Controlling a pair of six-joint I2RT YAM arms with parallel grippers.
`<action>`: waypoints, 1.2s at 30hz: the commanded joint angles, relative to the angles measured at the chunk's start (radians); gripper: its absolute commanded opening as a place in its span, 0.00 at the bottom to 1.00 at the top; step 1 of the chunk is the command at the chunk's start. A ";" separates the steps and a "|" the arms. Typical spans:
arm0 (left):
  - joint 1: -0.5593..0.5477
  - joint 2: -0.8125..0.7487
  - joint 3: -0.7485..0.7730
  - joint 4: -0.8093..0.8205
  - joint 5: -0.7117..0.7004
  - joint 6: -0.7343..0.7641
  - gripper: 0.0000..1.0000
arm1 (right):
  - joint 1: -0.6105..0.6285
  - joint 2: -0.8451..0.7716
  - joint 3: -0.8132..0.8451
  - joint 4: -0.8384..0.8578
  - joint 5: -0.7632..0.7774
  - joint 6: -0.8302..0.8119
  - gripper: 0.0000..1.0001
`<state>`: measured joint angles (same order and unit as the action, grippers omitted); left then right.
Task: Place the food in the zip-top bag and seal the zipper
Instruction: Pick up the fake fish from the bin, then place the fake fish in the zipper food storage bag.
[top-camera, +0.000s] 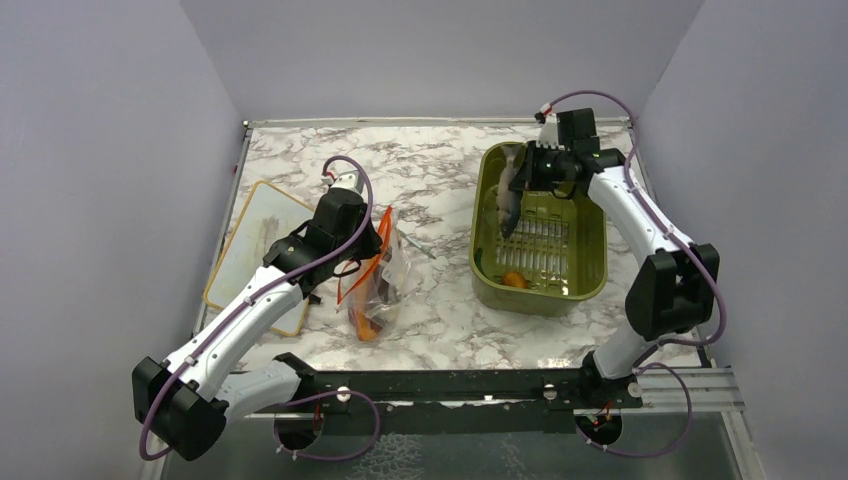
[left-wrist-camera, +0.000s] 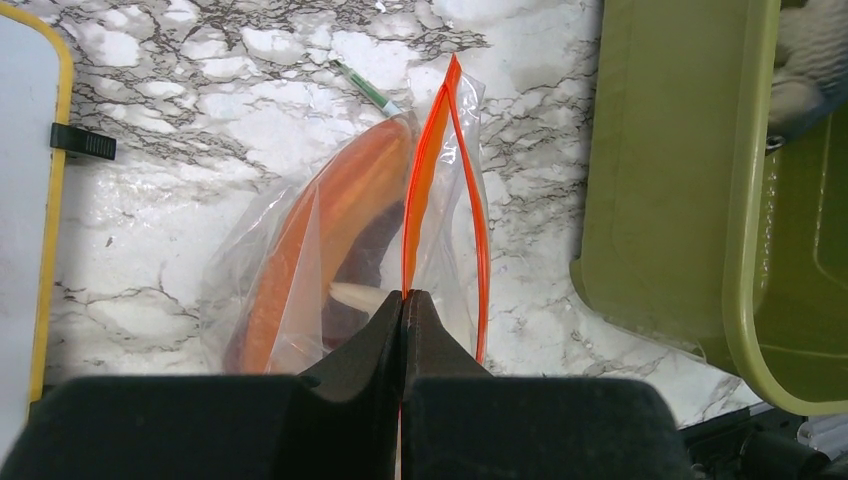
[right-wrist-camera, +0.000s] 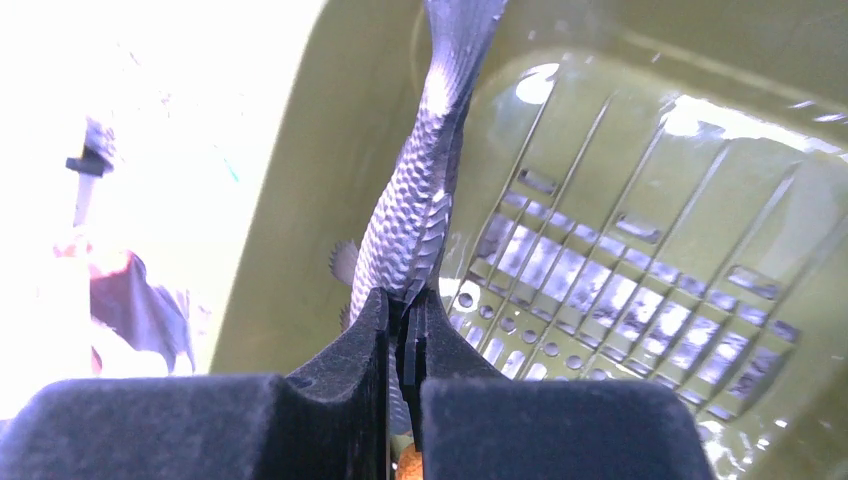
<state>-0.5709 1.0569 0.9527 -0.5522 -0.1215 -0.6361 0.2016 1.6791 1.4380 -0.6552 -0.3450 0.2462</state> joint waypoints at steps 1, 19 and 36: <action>-0.003 -0.006 0.032 -0.013 0.010 0.009 0.00 | -0.002 -0.060 0.029 0.012 0.113 0.002 0.01; -0.003 -0.031 0.157 -0.033 0.052 -0.042 0.00 | 0.004 -0.282 0.025 0.233 -0.017 0.078 0.01; -0.003 -0.168 0.021 0.164 0.084 -0.180 0.00 | 0.398 -0.471 -0.276 0.733 0.165 0.260 0.01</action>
<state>-0.5709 0.9421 1.0401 -0.4782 -0.0814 -0.7601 0.5579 1.2640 1.2438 -0.1379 -0.2810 0.4183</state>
